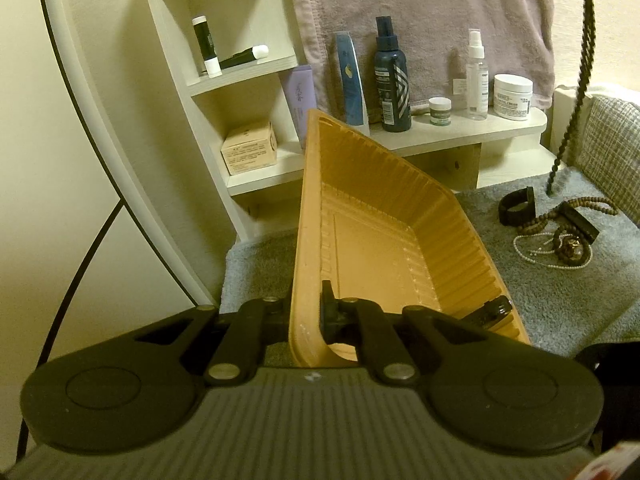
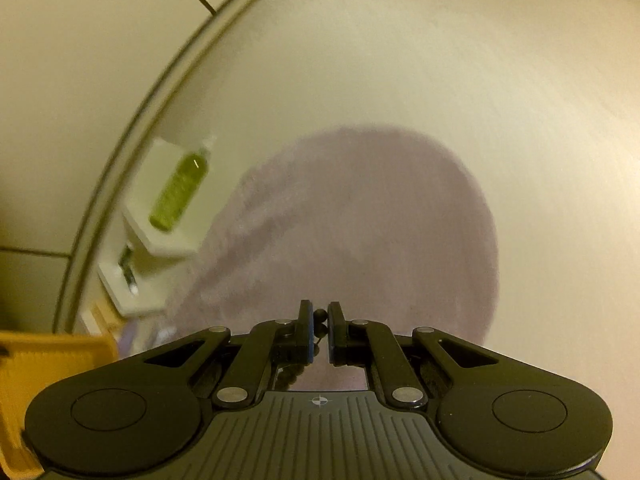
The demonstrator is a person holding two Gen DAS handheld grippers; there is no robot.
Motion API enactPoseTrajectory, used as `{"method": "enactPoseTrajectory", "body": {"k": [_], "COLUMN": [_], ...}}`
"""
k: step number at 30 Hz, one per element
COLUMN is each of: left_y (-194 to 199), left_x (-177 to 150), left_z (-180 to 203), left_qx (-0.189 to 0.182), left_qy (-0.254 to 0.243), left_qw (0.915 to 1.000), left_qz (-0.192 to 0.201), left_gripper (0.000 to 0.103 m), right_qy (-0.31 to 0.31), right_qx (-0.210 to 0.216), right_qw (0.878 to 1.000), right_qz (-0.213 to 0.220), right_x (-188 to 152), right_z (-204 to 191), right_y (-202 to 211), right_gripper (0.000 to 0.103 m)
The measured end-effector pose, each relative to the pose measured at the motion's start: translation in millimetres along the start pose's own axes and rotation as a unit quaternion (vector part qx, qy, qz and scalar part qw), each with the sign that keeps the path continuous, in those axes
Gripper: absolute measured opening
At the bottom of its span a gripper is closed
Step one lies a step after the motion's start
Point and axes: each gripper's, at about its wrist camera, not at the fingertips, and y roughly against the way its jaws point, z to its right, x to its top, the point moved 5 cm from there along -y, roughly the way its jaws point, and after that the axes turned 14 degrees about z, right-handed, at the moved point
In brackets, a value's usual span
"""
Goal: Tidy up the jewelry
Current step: 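Grasp the wooden bead necklace with the right gripper and lift it, then lower the bead necklace into the orange tray and open the right gripper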
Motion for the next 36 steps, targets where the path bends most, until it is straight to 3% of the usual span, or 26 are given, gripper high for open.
{"method": "enactPoseTrajectory", "body": {"k": [10,21,24,30,33,36], "left_y": [-3.0,-3.0,-3.4,-3.4,-3.8,-4.0], "left_x": [-0.4,-1.0,-0.9,-1.0,-1.3,-1.1], "left_z": [-2.0,-3.1,-4.3,-5.1,-5.5,-5.3], "left_qx": [-0.003,-0.004,-0.005,-0.004,-0.005,-0.004], "left_qy": [0.002,0.004,0.007,0.01,0.011,0.011], "left_qw": [1.0,1.0,1.0,0.9999,0.9999,0.9999], "left_qz": [0.0,0.0,-0.001,-0.001,-0.002,-0.002], "left_gripper": [0.006,0.006,0.006,0.006,0.006,0.006], "right_qy": [-0.022,-0.006,-0.004,0.054,0.082,0.117], "right_qx": [0.101,0.207,0.25,0.368,0.397,0.404], "right_qw": [0.994,0.978,0.968,0.928,0.914,0.906], "right_qz": [0.043,-0.012,-0.023,-0.02,-0.027,-0.038], "right_x": [42.8,8.9,-2.3,-34.7,-55.5,-77.3], "right_z": [-45.0,-115.1,-134.3,-179.8,-198.0,-209.8], "right_y": [-39.3,-80.0,-90.8,-92.0,-90.0,-82.0], "right_gripper": [0.006,0.007,0.007,0.007,0.007,0.007]}}
